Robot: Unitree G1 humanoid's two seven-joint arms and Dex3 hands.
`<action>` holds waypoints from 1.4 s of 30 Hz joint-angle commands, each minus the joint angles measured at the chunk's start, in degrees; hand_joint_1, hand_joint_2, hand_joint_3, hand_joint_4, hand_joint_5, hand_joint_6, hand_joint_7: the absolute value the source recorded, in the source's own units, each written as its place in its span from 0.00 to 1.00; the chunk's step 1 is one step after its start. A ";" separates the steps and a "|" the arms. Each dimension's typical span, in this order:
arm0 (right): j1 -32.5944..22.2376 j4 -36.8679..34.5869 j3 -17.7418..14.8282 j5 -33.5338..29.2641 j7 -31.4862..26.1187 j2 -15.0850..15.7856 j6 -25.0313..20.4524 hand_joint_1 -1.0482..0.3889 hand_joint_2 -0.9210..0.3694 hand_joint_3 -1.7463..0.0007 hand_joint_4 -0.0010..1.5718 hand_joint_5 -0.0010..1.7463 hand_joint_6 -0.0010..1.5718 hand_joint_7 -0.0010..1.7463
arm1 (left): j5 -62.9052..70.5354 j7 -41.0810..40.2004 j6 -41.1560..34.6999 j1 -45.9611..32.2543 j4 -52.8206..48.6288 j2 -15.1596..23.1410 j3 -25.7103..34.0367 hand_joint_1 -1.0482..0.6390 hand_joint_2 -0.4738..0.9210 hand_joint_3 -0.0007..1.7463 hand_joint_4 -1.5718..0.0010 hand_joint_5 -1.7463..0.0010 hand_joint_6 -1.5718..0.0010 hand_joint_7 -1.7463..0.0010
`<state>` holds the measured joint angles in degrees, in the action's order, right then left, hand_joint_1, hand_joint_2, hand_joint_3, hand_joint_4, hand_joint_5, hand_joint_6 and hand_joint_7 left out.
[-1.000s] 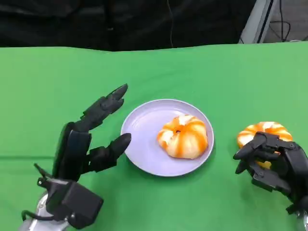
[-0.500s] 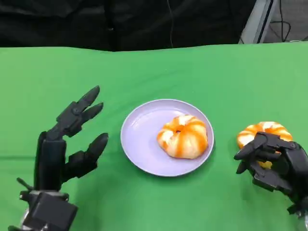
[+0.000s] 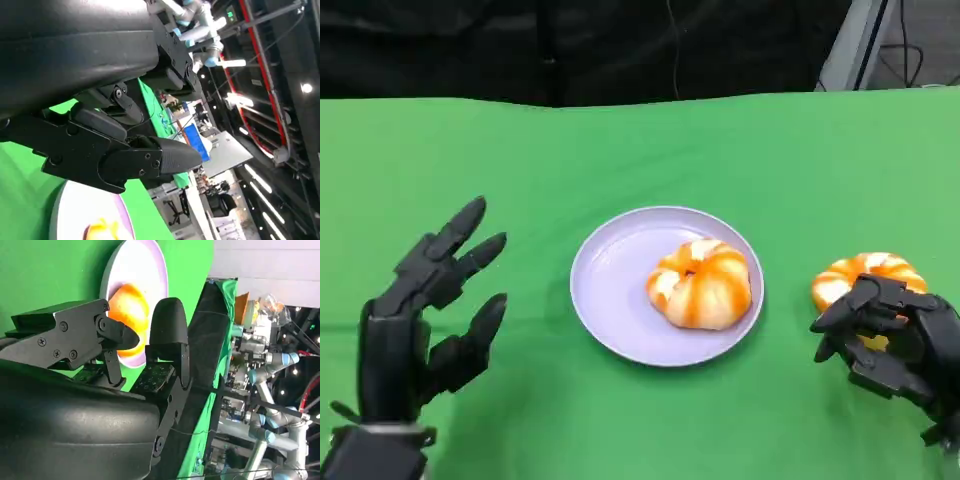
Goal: Grasp the bread from the table and place it into the plate.
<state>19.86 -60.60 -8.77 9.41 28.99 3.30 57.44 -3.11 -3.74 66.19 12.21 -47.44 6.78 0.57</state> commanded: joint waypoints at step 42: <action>0.81 -0.46 -1.43 0.31 0.55 1.23 -0.89 0.78 0.05 0.65 0.54 0.79 0.58 0.54 | 15.60 -7.51 -2.71 -4.43 -1.75 -1.33 8.74 0.68 1.00 0.21 0.35 0.95 0.28 0.93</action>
<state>20.16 -60.73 -9.84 9.50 29.84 3.32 56.46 11.40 -8.94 63.57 8.15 -49.63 4.13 9.06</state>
